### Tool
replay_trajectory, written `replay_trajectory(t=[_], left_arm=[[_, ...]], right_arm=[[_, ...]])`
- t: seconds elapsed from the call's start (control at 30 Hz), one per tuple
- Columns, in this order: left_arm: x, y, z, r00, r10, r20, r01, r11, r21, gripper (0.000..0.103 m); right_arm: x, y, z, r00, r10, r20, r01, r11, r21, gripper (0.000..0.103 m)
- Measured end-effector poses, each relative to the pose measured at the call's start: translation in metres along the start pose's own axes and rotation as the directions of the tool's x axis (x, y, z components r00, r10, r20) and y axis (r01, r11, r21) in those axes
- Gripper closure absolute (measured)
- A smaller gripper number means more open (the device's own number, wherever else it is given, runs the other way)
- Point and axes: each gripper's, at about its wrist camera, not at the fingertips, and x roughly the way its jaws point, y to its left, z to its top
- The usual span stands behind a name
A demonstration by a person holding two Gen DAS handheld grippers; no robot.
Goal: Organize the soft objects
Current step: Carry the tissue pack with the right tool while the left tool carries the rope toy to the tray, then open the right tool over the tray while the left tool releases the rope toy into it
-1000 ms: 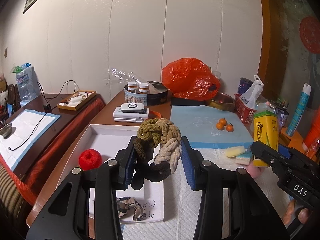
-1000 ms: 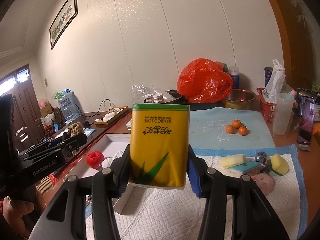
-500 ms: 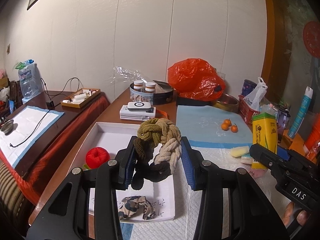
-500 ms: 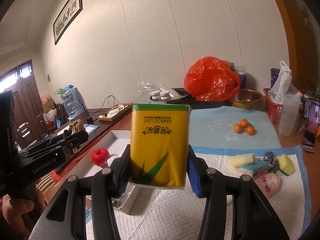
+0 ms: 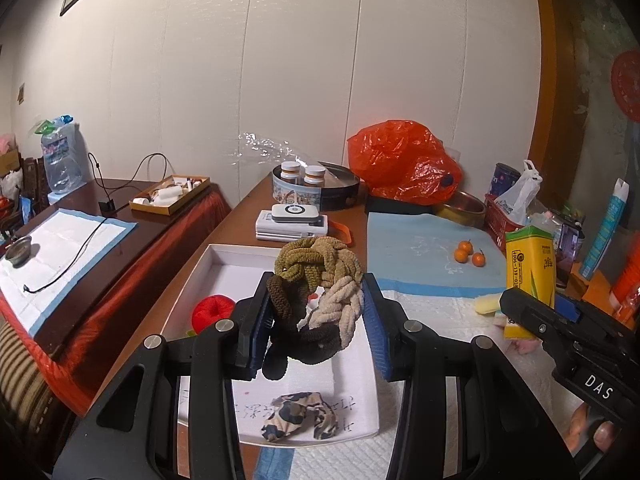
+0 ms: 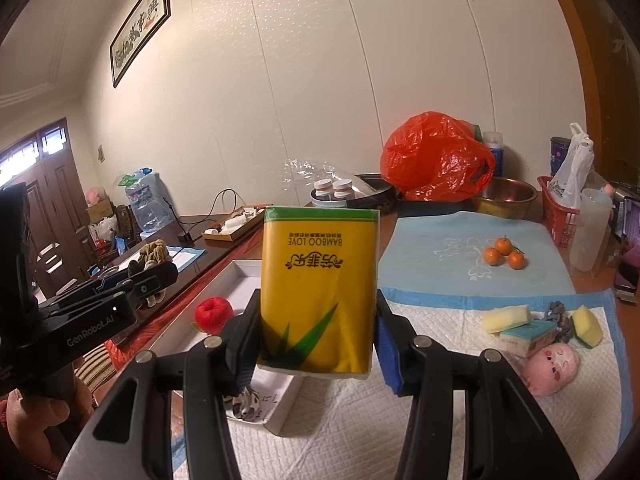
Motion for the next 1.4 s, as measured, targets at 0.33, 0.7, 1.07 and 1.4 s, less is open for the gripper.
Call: replay_trajectory(t=[0.33,0.7,1.07,1.4], left_arm=[[0.002,0.038,-0.002,1.000,0.014,-0.005,-0.014,1.000,-0.024,0.062],[0.015,0.082,-0.002,1.000,0.013,-0.019,-0.014,0.998,-0.055,0.062],[0.062,0.127,0.038,0.999,-0.001,-0.049,-0.001,0.999,-0.042,0.062],[0.150,0.111,0.036,0.973,-0.049,-0.224,0.053,0.999,0.013,0.061]], right_arm=[[0.020,0.024,-0.001,1.000,0.007,-0.015,-0.007,1.000,-0.004,0.053],[0.046,0.054,-0.002,0.999,0.004,-0.043,-0.004,1.000,-0.019,0.053],[0.083,0.072,0.013,0.997,-0.024,-0.076,0.022,0.999,-0.031,0.053],[0.138,0.071,0.005,0.975,-0.002,-0.222,0.017,0.998,0.067,0.053]])
